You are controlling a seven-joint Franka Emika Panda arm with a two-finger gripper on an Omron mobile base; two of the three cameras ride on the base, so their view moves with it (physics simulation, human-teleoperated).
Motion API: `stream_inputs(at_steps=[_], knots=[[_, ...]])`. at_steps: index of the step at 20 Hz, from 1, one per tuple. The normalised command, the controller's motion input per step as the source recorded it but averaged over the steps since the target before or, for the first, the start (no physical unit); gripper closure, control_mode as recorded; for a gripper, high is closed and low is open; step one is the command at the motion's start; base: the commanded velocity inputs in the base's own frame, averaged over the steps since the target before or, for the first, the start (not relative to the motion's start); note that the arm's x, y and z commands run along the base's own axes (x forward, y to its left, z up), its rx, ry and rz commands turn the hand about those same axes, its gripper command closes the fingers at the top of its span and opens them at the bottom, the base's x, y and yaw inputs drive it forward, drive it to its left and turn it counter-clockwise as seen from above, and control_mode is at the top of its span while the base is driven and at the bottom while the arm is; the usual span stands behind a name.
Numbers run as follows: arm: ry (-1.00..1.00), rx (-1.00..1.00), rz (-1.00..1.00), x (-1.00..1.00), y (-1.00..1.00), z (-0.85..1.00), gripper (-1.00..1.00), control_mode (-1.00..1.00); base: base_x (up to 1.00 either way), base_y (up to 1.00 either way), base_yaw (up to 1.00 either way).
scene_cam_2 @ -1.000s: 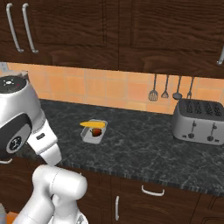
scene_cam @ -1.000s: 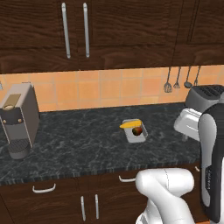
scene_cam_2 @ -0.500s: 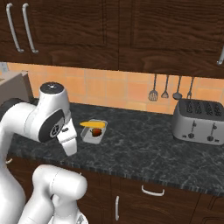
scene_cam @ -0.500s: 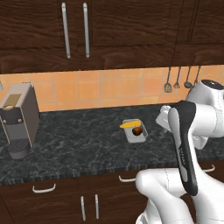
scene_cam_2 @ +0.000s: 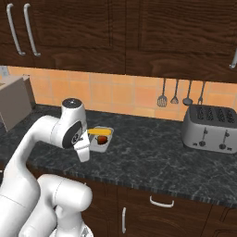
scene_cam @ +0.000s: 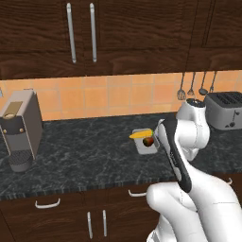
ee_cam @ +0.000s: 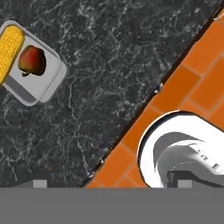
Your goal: Take the meat container that has the steak and place it on the second highest rack of the freezer. Then take the vegetable container that has the corn and bell pepper and place it on the highest rack of the freezer.
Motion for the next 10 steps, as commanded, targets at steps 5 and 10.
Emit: stream_inputs(at_steps=[5, 10], knots=[[0.0, 0.0, -0.03, 0.69, 0.09, -0.37, -1.0, -1.0, 0.0, 0.0, 0.0], [0.03, 0.0, 0.0, 0.8, 0.0, -0.37, -1.0, -1.0, 0.0, 0.0, 0.0]])
